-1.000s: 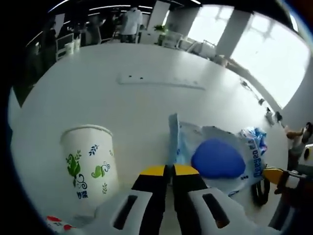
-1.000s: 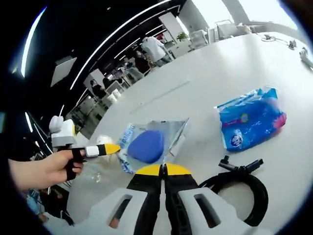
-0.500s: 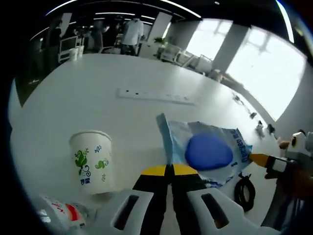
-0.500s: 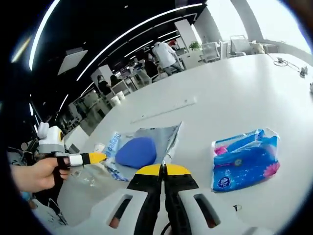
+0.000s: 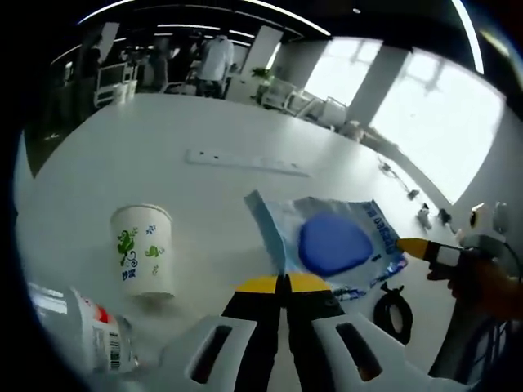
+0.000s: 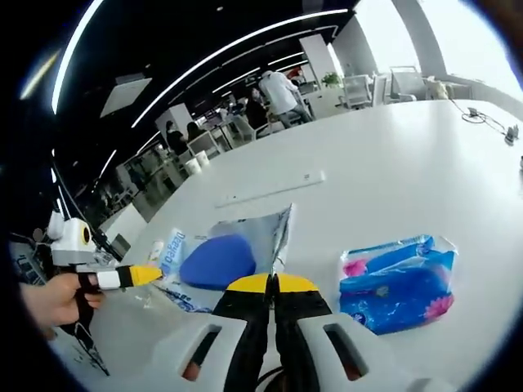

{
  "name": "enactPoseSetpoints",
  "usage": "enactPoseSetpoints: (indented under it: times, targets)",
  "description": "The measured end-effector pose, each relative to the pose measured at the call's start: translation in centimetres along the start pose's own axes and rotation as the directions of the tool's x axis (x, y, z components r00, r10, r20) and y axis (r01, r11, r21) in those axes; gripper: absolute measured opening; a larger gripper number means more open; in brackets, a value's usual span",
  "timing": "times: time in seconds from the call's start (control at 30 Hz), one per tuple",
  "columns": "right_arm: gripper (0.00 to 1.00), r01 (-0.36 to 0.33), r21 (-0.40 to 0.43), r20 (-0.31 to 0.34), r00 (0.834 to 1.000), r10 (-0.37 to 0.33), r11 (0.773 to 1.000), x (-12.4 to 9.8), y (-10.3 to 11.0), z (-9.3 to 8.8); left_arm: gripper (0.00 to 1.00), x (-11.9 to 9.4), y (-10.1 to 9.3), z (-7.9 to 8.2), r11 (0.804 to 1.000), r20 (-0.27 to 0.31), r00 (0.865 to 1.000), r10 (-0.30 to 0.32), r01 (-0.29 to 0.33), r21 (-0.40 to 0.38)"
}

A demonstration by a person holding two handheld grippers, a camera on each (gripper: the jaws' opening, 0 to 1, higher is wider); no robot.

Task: Arrange the tabletop items into an orderly group along one side of the table until the central work area is clear of visible clutter.

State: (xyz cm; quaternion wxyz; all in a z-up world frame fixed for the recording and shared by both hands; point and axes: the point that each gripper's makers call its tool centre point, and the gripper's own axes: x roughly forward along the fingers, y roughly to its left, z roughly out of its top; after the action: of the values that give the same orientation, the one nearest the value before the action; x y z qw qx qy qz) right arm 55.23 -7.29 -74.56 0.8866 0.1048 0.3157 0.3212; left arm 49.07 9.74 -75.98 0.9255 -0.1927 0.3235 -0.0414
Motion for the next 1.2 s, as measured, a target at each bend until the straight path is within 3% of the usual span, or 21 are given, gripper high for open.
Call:
enactPoseSetpoints:
  times: [1.2]
  targets:
    - [0.0,0.028,0.029,-0.071,0.997,-0.026,0.999,0.9,-3.0,-3.0,0.0,2.2,-0.2,-2.3,1.0,-0.074,0.997,0.016,-0.016,0.006]
